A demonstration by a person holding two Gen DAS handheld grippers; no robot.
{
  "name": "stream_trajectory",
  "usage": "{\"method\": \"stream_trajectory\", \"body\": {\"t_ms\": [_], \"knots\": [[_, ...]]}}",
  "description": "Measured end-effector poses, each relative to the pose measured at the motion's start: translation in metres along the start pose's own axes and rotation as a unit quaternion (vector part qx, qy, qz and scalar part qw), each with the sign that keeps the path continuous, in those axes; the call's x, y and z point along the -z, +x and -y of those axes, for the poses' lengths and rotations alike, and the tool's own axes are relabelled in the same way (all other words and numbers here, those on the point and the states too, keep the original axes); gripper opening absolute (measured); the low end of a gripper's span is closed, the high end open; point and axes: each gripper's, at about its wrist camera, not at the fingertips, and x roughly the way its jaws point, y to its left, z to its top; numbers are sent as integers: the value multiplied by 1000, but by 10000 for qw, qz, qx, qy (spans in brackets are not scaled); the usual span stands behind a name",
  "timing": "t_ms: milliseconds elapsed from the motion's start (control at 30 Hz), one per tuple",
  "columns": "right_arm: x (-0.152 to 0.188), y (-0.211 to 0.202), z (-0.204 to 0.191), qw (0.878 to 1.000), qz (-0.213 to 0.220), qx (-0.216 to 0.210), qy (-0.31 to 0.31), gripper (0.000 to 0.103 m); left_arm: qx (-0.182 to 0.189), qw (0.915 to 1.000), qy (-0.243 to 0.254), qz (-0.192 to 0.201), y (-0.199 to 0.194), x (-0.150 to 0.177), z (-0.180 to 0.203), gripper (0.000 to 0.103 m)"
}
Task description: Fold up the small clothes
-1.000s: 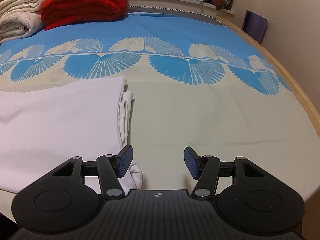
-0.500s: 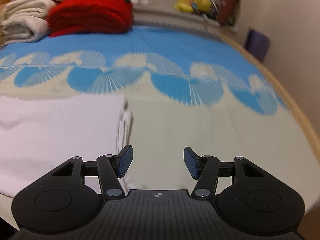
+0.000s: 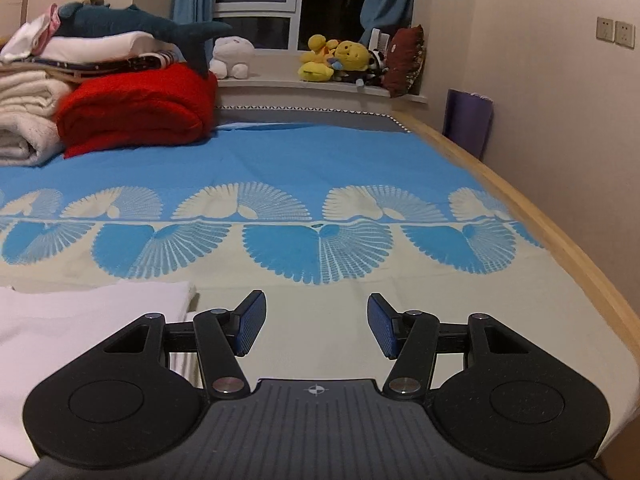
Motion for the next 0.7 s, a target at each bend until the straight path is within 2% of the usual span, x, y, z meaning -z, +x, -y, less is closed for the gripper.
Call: {"method": "stream_trajectory", "body": {"t_ms": [167, 300, 433, 500, 533, 567, 633, 700], "knots": [[-1, 1, 7, 9997, -58, -127, 208, 58, 634, 9954, 448, 569, -44, -4, 70, 15], [1, 0, 13, 9995, -76, -91, 305, 58, 1565, 9828, 584, 792, -73, 2, 131, 14], [4, -2, 17, 9995, -60, -11, 313, 58, 2636, 9565, 956, 806, -86, 25, 198, 16], [6, -1, 19, 9996, -78, 17, 258, 58, 3177, 9411, 1033, 525, -77, 38, 224, 26], [7, -1, 20, 9997, -87, 28, 225, 58, 3438, 9323, 1080, 308, -71, 44, 234, 27], [8, 0, 22, 9997, -102, 40, 210, 58, 3546, 9288, 1058, 202, -69, 47, 236, 27], [9, 0, 25, 9995, -156, 56, 263, 58, 3575, 9296, 868, 226, -74, 45, 228, 28], [10, 3, 29, 9990, -233, -13, 384, 58, 3439, 9347, 886, 148, -79, 31, 216, 28]]}}
